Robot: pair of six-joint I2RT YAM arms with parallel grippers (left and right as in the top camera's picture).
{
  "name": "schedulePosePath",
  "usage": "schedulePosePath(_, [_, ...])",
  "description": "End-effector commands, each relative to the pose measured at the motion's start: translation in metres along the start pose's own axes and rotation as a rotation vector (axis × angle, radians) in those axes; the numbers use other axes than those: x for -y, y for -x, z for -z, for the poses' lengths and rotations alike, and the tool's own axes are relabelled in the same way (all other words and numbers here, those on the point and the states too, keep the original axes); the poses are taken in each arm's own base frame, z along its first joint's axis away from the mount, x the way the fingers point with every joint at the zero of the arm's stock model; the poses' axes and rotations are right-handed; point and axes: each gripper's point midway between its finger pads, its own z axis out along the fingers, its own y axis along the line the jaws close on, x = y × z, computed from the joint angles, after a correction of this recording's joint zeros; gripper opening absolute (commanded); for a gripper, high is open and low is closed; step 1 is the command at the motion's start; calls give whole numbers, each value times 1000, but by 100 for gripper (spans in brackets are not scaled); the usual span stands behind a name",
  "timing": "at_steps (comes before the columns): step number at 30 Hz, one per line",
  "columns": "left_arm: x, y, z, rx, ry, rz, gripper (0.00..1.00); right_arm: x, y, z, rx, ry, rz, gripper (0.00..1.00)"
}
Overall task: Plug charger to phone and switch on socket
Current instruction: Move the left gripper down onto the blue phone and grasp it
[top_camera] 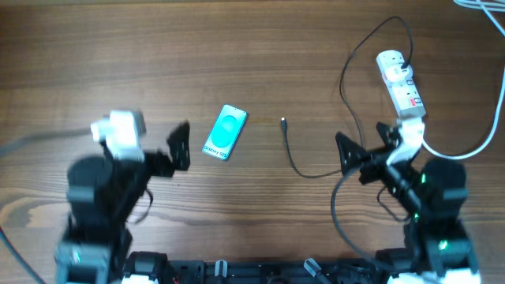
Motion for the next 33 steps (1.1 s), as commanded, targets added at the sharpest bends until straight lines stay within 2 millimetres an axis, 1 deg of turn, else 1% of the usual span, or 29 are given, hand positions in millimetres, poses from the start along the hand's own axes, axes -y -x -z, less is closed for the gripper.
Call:
schedulePosePath(1, [5,11,-38,-278,8,25,100,-2,17,-18,-178,-1,-12,100])
schedulePosePath(2, [4,8,-51,-377,20,46,100,1,16,-23,-236,-7,-14,100])
schedulePosePath(4, [2,-6,-77,-537,22,87,100,8,3,-38,-393,-21,-30,100])
schedulePosePath(5, [3,-18,-97,-620,5,124,100,14,-11,-49,-494,-31,-74,99])
schedulePosePath(6, [7,-35,-112,-692,-38,164,100,15,-24,-59,-556,-17,-141,100])
schedulePosePath(8, [6,-60,-131,-783,-60,204,100,13,-47,-72,-655,-15,-337,100])
schedulePosePath(9, [3,-68,-139,-809,-54,213,100,17,-58,-78,-692,-34,-386,100])
schedulePosePath(10, [3,-77,-145,-842,-67,231,100,22,-68,-84,-727,-41,-390,100])
schedulePosePath(11, [6,-86,-149,-874,-88,251,100,25,-74,-87,-745,-51,-396,100])
schedulePosePath(12, [6,-93,-152,-900,-91,260,78,28,-81,-91,-769,-62,-407,100])
schedulePosePath(13, [4,-101,-157,-922,-76,253,49,31,-88,-94,-791,-68,-418,100])
schedulePosePath(14, [-3,-112,-165,-939,-29,224,32,34,-95,-99,-810,-74,-424,100])
schedulePosePath(15, [-9,-120,-171,-952,17,188,33,38,-99,-101,-820,-89,-424,100])
schedulePosePath(16, [-10,-135,-180,-976,56,139,54,46,-106,-104,-835,-125,-417,100])
schedulePosePath(18, [-8,-149,-189,-995,81,92,72,50,-112,-104,-851,-145,-416,100])
schedulePosePath(19, [-10,-157,-196,-1001,118,49,95,51,-115,-105,-859,-147,-420,100])
schedulePosePath(20, [-13,-169,-205,-1002,190,32,100,52,-117,-106,-868,-150,-422,100])
schedulePosePath(21, [-9,-179,-212,-1008,193,5,100,55,-119,-106,-870,-166,-416,100])
schedulePosePath(22, [-11,-187,-218,-1009,219,-31,100,55,-119,-106,-869,-167,-415,100])
schedulePosePath(23, [-12,-191,-220,-1015,235,-50,100,55,-119,-106,-870,-167,-416,100])
schedulePosePath(25, [-7,-204,-222,-1040,227,-73,100,55,-121,-105,-874,-168,-417,100])
schedulePosePath(27, [-2,-216,-226,-1053,215,-99,100,56,-128,-104,-882,-170,-420,100])
schedulePosePath(28, [-3,-220,-227,-1058,224,-107,100,56,-131,-103,-887,-171,-422,100])
schedulePosePath(30, [-4,-223,-226,-1070,227,-106,100,57,-134,-103,-893,-173,-424,100])
schedulePosePath(31, [-4,-227,-219,-1101,234,-111,97,56,-134,-103,-893,-172,-425,100])
schedulePosePath(33, [-3,-235,-212,-1129,238,-119,90,56,-134,-102,-894,-173,-426,100])
